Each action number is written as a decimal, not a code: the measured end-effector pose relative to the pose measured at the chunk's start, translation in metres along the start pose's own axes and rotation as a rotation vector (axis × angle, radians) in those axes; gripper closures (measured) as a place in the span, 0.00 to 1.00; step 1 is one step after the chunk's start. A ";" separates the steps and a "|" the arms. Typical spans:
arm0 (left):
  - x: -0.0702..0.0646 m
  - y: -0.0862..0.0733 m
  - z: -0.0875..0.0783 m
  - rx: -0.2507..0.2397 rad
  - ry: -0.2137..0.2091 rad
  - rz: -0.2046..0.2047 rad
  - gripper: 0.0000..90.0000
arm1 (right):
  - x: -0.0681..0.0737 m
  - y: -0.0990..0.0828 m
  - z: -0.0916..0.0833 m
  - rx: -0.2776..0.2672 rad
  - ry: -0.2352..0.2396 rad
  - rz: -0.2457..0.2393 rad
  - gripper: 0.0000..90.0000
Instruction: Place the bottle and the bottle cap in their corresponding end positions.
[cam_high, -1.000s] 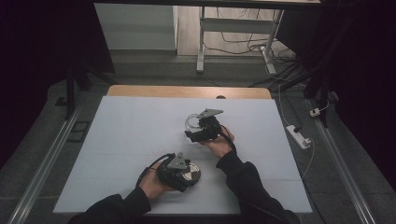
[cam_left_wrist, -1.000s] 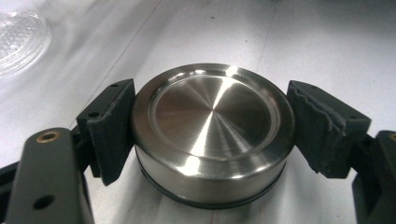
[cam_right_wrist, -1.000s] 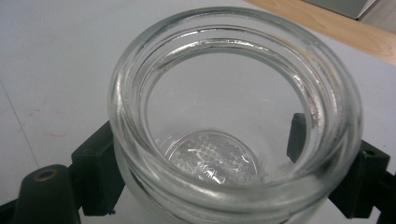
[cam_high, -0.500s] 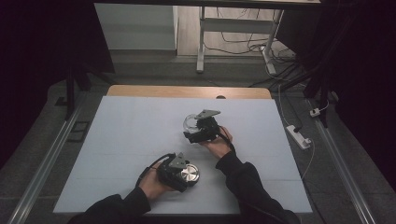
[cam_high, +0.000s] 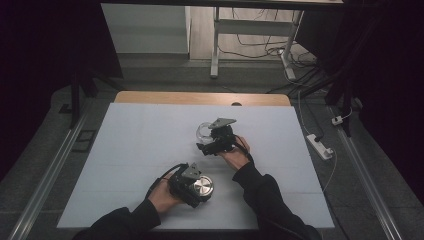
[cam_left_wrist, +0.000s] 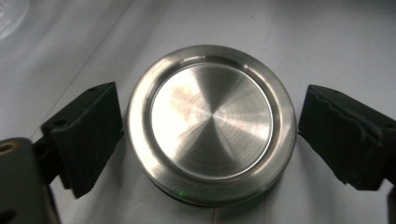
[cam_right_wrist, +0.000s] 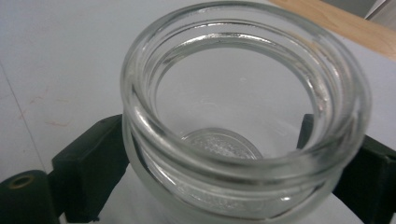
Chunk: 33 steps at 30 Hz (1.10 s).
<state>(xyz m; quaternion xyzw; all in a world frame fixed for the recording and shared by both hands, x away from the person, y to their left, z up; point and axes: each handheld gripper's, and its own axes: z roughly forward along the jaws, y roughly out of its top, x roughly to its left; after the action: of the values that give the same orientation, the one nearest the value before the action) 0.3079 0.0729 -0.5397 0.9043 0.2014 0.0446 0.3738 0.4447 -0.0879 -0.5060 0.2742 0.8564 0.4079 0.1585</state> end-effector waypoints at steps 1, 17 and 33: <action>0.000 0.000 -0.002 -0.009 -0.004 -0.005 0.06 | 0.000 0.000 -0.001 -0.002 0.003 0.002 0.04; 0.012 -0.008 -0.044 -0.096 0.016 -0.112 0.03 | -0.002 -0.002 -0.033 -0.049 0.029 0.033 0.00; 0.006 -0.039 -0.088 -0.116 0.111 -0.197 0.00 | 0.014 -0.020 -0.077 -0.096 0.073 0.076 0.00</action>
<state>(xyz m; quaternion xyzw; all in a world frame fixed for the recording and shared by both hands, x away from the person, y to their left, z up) 0.2806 0.1581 -0.5042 0.8532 0.3066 0.0691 0.4162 0.3886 -0.1374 -0.4747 0.2837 0.8300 0.4637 0.1246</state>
